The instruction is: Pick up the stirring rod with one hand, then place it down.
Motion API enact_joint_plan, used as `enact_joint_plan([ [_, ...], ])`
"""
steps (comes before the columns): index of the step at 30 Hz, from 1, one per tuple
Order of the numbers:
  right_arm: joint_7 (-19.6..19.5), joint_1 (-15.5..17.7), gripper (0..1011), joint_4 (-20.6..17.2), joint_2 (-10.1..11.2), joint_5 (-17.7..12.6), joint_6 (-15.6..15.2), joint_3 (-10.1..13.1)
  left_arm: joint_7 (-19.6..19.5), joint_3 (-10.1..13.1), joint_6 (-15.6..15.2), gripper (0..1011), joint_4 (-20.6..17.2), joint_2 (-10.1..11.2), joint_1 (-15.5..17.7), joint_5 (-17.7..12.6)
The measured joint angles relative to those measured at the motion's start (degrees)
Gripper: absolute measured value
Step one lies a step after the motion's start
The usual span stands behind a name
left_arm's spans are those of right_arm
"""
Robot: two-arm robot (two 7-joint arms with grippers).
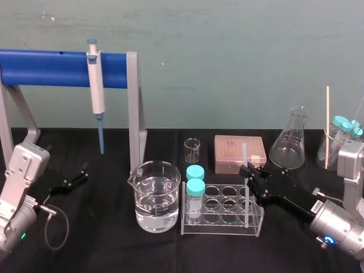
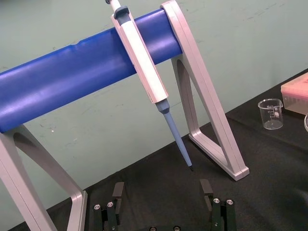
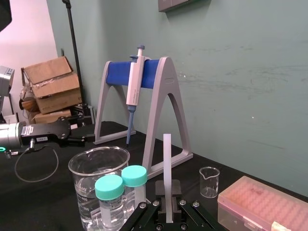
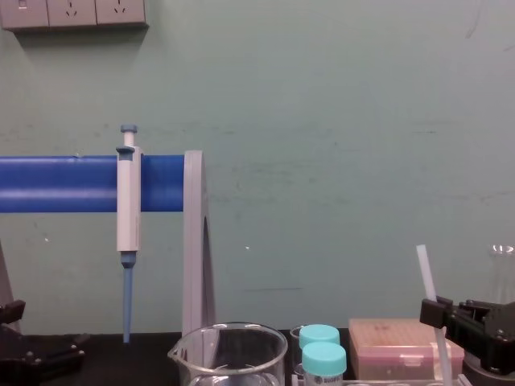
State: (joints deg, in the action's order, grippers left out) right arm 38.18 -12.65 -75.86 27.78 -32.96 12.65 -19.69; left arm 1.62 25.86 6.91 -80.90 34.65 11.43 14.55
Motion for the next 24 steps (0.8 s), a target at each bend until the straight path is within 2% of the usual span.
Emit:
enact_joint_plan([
  [6,0.04,0.0,67,0.0,0.0,-0.08,0.0,0.04,0.0,0.0,0.0,1000,0.0,0.0,0.0,0.0],
  [10,0.04,-0.02,116,0.0,0.0,-0.16,0.01,0.06,0.0,0.0,0.0,1000,0.0,0.0,0.0,0.0],
  [15,0.08,-0.04,278,0.0,0.0,-0.24,0.03,0.09,0.0,0.0,0.0,1000,0.0,0.0,0.0,0.0],
  [17,0.1,-0.05,313,0.0,0.01,-0.25,0.03,0.1,0.0,0.0,0.0,1000,0.0,0.0,0.0,0.0],
  [19,0.12,-0.06,416,0.0,0.01,-0.26,0.04,0.11,0.0,0.0,0.0,1000,0.0,0.0,0.0,0.0],
  [20,0.13,-0.06,416,0.0,0.0,-0.27,0.04,0.11,0.0,0.0,0.0,1000,0.0,0.0,0.0,0.0],
  [24,0.16,-0.06,560,0.0,0.0,-0.28,0.07,0.13,0.0,0.0,0.0,1000,0.0,0.0,0.0,0.0],
])
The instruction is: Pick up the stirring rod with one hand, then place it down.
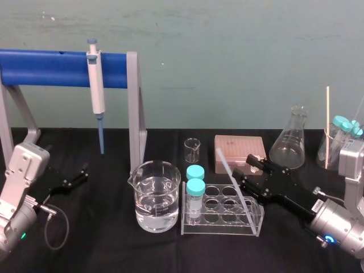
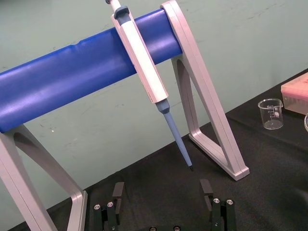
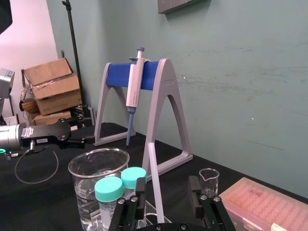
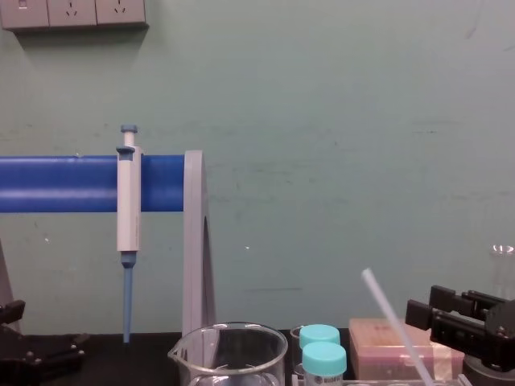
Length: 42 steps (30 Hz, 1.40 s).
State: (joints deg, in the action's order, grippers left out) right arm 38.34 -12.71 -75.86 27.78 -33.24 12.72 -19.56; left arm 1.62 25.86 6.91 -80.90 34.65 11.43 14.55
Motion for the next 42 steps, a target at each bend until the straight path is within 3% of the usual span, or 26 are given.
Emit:
enact_joint_plan([
  [13,0.0,0.0,951,-0.05,0.01,0.0,0.02,0.01,0.0,0.0,0.0,1000,0.0,0.0,0.0,0.0],
  [16,-2.04,0.02,1003,-1.25,0.24,0.89,-0.41,0.73,0.0,0.0,0.0,1000,0.0,0.0,0.0,0.0],
  [18,-5.61,0.58,1000,-2.66,0.25,2.08,-0.56,2.11,0.0,0.0,0.0,1000,0.0,0.0,0.0,0.0],
  [19,-5.61,0.58,1000,-2.66,0.25,2.08,-0.56,2.11,0.0,0.0,0.0,1000,0.0,0.0,0.0,0.0],
  [22,-12.45,1.8,1002,-4.46,-0.15,4.78,-0.92,4.47,0.0,0.0,0.0,1000,0.0,0.0,0.0,0.0],
  [23,-15.92,2.44,1000,-4.97,-0.55,5.97,-1.71,5.62,0.0,0.0,0.0,1000,0.0,0.0,0.0,0.0],
  [27,-23.28,3.37,1000,-4.91,-1.6,8.58,-6.24,7.17,0.0,0.0,0.0,1000,0.0,0.0,0.0,0.0],
  [32,-25.55,3.44,1000,-2.82,-2.65,9.48,-11.15,7.41,0.0,0.0,0.0,1000,0.0,0.0,0.0,0.0],
  [42,-25.33,3.01,1000,-1.68,-3.14,9.98,-12.68,7.27,0.0,0.0,0.0,1000,0.0,0.0,0.0,0.0],
])
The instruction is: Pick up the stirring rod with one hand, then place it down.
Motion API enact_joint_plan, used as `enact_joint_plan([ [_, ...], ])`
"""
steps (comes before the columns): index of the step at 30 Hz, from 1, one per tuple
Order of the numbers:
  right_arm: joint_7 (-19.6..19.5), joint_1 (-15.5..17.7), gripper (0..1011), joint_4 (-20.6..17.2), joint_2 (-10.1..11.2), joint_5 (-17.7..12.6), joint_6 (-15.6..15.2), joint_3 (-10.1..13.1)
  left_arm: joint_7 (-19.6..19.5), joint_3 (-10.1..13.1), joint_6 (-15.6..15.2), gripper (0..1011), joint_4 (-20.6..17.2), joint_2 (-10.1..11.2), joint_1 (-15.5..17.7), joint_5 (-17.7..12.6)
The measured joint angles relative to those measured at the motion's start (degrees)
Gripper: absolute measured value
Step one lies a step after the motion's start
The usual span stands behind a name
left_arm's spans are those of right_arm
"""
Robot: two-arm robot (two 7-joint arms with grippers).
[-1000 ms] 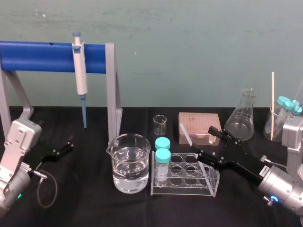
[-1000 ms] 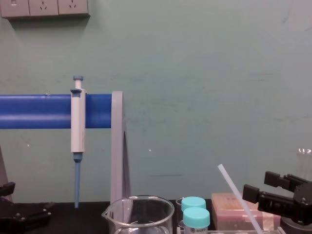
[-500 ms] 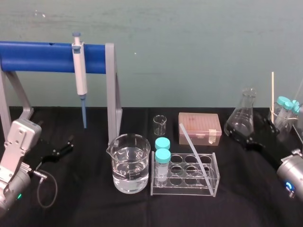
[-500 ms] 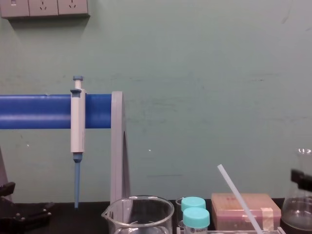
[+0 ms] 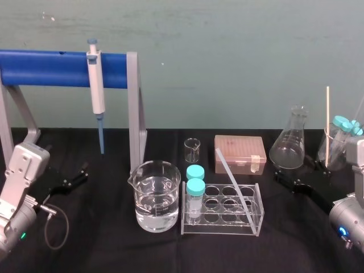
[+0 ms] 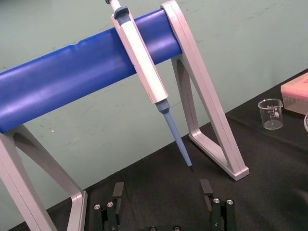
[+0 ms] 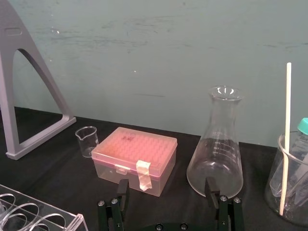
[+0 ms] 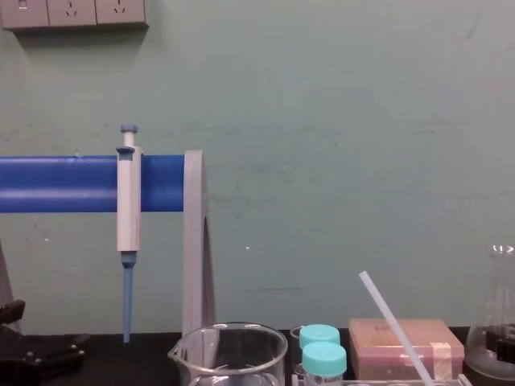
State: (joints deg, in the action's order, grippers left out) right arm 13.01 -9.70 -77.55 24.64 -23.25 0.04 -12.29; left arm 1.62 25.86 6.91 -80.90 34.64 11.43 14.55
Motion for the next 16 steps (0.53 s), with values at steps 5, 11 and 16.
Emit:
enact_joint_plan([
  [5,0.0,0.01,1000,-0.09,0.04,-0.03,0.1,-0.01,0.0,0.0,0.0,1000,0.0,0.0,0.0,0.0],
  [11,-0.02,0.04,1000,-0.18,0.06,-0.04,0.21,-0.01,0.0,0.0,0.0,1000,0.0,0.0,0.0,0.0],
  [16,-0.02,0.06,1000,-0.21,0.08,-0.05,0.26,-0.01,0.0,0.0,0.0,1000,0.0,0.0,0.0,0.0],
])
